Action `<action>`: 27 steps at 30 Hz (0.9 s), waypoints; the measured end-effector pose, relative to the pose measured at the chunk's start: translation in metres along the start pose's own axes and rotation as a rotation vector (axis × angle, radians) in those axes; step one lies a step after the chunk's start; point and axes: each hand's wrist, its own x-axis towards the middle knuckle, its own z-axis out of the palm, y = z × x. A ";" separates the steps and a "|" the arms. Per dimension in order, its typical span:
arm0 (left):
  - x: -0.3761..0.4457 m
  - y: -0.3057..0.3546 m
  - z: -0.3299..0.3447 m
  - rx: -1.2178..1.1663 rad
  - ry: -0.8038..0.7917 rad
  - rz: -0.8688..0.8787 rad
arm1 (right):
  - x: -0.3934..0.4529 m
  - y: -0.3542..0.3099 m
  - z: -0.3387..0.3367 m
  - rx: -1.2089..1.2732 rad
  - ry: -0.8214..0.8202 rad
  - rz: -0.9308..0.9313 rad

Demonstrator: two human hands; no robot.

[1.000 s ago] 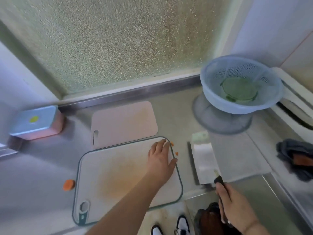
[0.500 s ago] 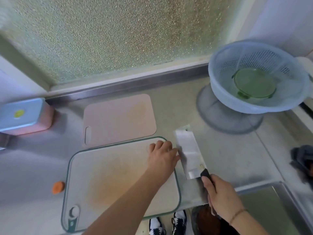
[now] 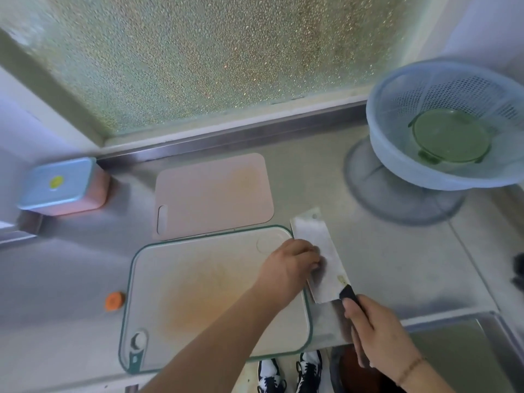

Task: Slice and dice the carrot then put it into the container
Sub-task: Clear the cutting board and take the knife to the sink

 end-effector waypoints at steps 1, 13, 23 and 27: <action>0.000 0.005 -0.002 -0.028 0.024 -0.002 | -0.004 -0.003 -0.002 0.027 0.003 -0.002; -0.074 -0.009 -0.099 -0.048 0.157 -0.121 | -0.026 -0.081 0.048 0.177 -0.113 0.019; -0.231 -0.133 -0.201 0.208 0.254 -0.315 | -0.038 -0.144 0.197 0.177 -0.226 -0.018; -0.254 -0.162 -0.210 0.234 0.132 -0.394 | -0.041 -0.151 0.228 0.115 -0.229 -0.023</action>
